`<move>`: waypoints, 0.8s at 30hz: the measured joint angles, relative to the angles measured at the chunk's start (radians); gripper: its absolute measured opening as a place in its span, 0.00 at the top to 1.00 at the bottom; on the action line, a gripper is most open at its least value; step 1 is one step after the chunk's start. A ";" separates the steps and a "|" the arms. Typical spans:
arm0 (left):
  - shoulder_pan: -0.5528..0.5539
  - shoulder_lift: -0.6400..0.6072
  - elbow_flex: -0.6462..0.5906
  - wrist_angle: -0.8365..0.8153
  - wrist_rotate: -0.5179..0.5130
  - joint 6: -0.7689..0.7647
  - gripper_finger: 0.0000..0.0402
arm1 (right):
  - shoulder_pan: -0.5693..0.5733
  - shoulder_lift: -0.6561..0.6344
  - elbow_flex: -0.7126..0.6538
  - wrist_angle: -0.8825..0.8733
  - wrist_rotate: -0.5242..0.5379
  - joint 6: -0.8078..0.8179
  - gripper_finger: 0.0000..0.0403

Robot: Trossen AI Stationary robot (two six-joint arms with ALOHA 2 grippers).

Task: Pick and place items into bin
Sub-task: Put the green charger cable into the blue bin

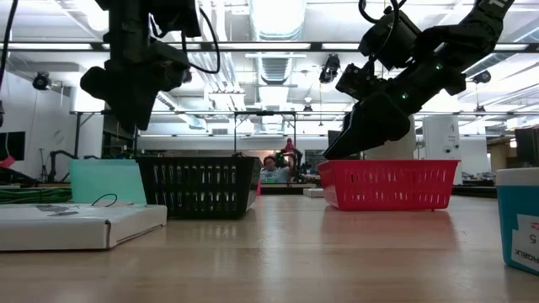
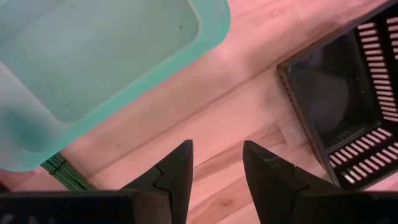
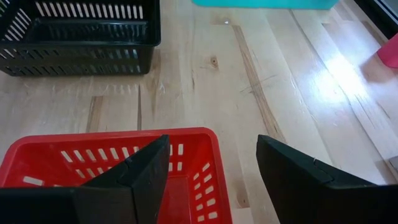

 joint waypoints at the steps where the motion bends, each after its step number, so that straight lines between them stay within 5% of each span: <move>1: -0.005 0.000 0.000 0.000 0.000 0.000 0.69 | 0.000 0.000 0.000 0.000 0.000 0.000 0.44; 24: -0.111 0.000 -0.013 -0.048 0.000 -0.102 0.69 | 0.000 0.000 -0.001 0.000 0.000 -0.001 0.44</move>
